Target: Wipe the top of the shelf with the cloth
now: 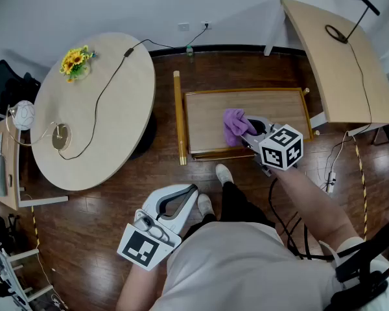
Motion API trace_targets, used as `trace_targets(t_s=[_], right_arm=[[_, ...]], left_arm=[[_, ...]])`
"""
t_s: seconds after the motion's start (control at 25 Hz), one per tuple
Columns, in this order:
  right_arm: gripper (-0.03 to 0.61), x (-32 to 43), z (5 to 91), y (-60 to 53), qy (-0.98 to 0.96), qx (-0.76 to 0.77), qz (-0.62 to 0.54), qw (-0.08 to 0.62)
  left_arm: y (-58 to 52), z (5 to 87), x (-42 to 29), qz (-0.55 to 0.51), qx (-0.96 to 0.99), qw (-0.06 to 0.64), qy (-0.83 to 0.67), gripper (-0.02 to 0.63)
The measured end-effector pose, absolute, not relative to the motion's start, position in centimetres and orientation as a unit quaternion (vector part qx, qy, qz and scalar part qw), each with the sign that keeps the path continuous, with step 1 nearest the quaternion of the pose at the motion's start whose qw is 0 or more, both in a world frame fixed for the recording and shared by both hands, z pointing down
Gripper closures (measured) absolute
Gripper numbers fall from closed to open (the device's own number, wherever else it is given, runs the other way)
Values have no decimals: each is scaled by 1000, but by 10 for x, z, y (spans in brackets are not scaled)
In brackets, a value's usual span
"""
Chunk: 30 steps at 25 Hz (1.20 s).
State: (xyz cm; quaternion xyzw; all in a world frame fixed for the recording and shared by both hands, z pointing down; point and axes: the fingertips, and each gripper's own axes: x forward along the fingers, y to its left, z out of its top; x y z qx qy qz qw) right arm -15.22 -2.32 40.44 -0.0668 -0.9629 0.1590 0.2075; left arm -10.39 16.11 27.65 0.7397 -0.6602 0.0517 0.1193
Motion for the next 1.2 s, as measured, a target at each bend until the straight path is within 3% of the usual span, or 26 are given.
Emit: trace_targets(t_s=[0.64,0.88,1.2], right_arm=[[495,-369,620,-81,-906,-86,215,355],[495,-386,680,-78,-885,-83,231,394],[495,-371,697,-101,-879,-70,233,410]], left_arm=[[91,297,-176,42,658,181,-729,589],[88,311,-189,45,631,205,-747,588],[71,318,-196,47,640,210,-738,588]])
